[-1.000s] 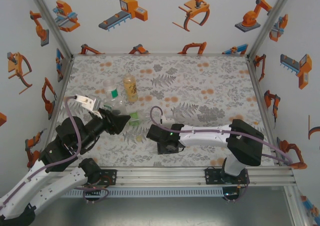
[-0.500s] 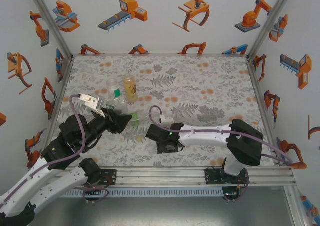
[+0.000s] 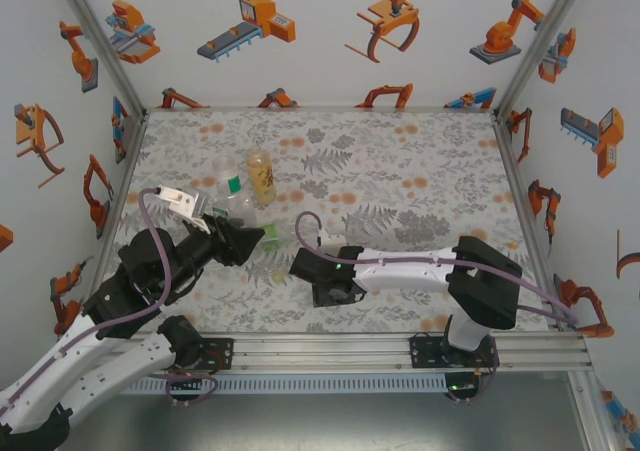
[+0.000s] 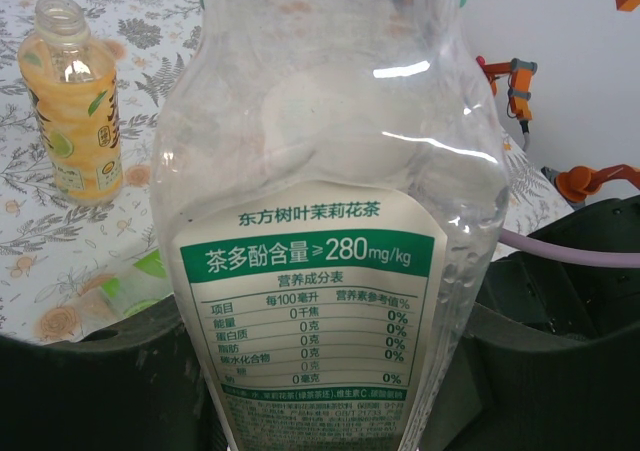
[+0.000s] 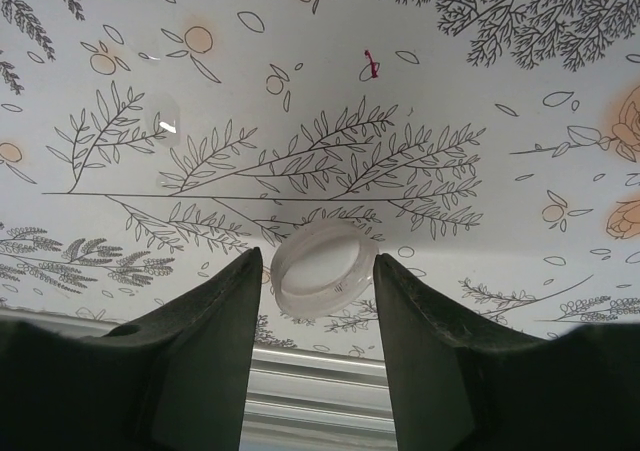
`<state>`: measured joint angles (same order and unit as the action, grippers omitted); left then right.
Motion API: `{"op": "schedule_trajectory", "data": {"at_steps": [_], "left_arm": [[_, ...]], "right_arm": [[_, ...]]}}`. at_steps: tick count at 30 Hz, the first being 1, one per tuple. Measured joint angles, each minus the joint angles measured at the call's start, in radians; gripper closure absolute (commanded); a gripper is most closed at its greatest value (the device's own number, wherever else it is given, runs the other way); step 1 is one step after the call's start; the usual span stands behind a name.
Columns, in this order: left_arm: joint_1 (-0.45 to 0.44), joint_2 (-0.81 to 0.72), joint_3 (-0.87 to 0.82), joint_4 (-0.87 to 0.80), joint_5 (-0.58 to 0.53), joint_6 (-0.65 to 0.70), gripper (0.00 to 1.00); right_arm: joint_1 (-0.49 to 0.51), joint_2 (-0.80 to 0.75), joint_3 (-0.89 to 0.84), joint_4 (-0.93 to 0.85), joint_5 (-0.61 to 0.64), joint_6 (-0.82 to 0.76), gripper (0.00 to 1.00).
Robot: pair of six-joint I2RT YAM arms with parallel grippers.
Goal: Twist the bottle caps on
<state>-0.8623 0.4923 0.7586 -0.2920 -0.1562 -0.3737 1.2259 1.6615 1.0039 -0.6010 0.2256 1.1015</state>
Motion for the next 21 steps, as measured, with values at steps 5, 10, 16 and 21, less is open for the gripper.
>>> {"op": "schedule_trajectory", "data": {"at_steps": [5, 10, 16, 21], "left_arm": [[0.000, 0.000, 0.000, 0.000, 0.000, 0.000, 0.92], [0.000, 0.000, 0.000, 0.000, 0.000, 0.000, 0.92], [0.000, 0.000, 0.000, 0.000, 0.000, 0.000, 0.92], [0.000, 0.000, 0.000, 0.000, 0.000, 0.000, 0.92]], "right_arm": [[0.000, 0.010, 0.000, 0.004, -0.004, -0.002, 0.52], [-0.010, 0.014, -0.003, 0.018, -0.021, -0.001, 0.59], [-0.039, 0.000, -0.049, 0.071, -0.050, 0.009, 0.72], [-0.071, -0.056, -0.124, 0.146, -0.089, 0.034, 0.79]]}}
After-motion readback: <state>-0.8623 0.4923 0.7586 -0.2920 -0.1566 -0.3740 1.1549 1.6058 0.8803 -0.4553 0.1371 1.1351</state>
